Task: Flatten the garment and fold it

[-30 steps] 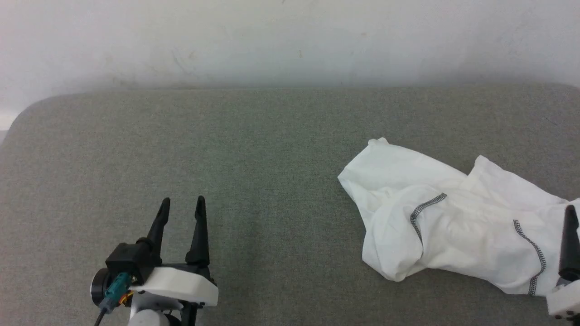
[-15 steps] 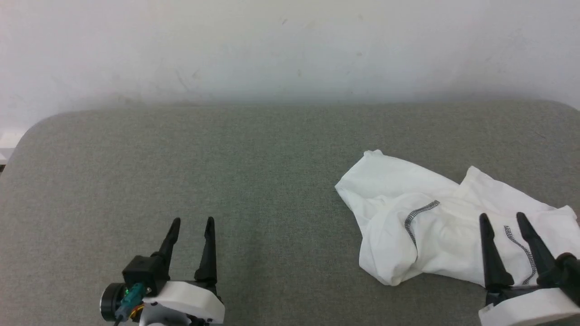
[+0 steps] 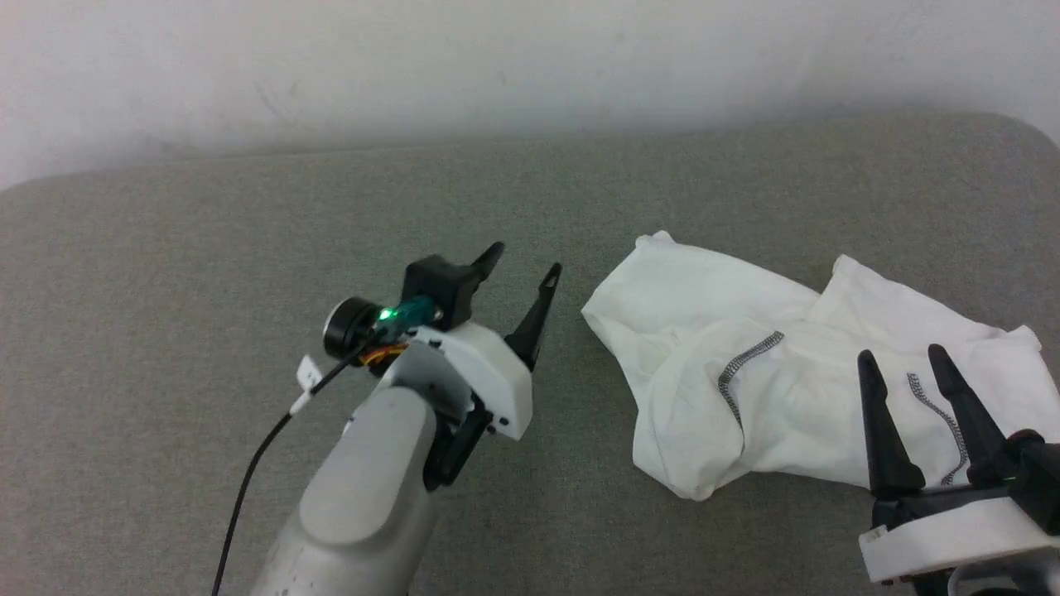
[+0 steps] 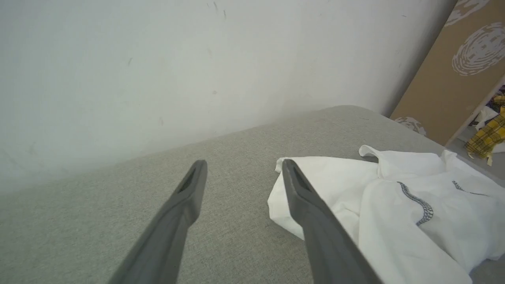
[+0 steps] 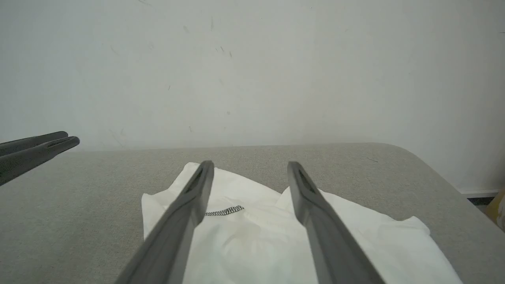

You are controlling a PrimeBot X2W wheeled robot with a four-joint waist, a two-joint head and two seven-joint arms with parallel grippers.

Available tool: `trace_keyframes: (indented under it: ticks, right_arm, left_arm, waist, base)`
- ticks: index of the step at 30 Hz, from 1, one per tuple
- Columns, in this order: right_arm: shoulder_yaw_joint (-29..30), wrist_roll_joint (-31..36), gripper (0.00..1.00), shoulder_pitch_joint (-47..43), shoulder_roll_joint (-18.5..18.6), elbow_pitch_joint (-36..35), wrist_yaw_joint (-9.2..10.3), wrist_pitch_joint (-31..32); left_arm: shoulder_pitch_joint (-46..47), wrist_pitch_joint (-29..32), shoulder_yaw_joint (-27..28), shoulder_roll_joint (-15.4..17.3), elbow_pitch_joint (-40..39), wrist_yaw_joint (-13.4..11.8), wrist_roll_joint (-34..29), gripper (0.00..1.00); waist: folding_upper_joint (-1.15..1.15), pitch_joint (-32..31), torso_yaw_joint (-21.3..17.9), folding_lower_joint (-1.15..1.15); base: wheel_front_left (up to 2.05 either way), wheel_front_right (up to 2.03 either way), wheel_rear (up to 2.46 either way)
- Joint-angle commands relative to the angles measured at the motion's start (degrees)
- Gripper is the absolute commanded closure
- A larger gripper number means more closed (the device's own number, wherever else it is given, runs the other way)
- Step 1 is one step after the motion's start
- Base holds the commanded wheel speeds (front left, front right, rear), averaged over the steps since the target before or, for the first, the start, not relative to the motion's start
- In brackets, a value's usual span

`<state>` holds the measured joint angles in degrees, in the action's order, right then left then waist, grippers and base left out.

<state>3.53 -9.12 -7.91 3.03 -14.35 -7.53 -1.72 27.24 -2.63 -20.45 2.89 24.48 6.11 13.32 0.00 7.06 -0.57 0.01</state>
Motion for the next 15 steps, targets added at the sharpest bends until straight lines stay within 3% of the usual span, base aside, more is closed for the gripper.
trace_keyframes:
  ticks: [1, 7, 15]
  right_arm:
    - [-0.1, 0.2, 0.00, 1.0, -0.1, -0.3, 0.04, 0.0]
    - [-0.8, -0.4, 0.00, 3.1, -0.1, 0.8, 0.04, -0.4]
    - [-1.2, -2.4, 0.00, 4.2, -0.1, 3.2, 0.04, -1.3]
  left_arm:
    - [2.6, 0.9, -1.7, 0.0, 1.8, 0.5, 1.0, 0.00]
    - [13.4, 7.2, -11.3, 0.0, 12.3, 1.1, 7.2, 0.00]
    - [18.9, 22.6, -24.2, 0.0, 23.4, 1.3, 15.6, 0.00]
  waist:
    - [0.00, 3.5, -2.7, -0.01]
    - [0.00, 7.3, -5.1, -0.01]
    - [0.00, 8.5, -6.9, -0.01]
  base:
    - [0.00, 0.00, 0.00]
    - [0.00, 0.00, 0.00]
    - [0.00, 0.00, 0.00]
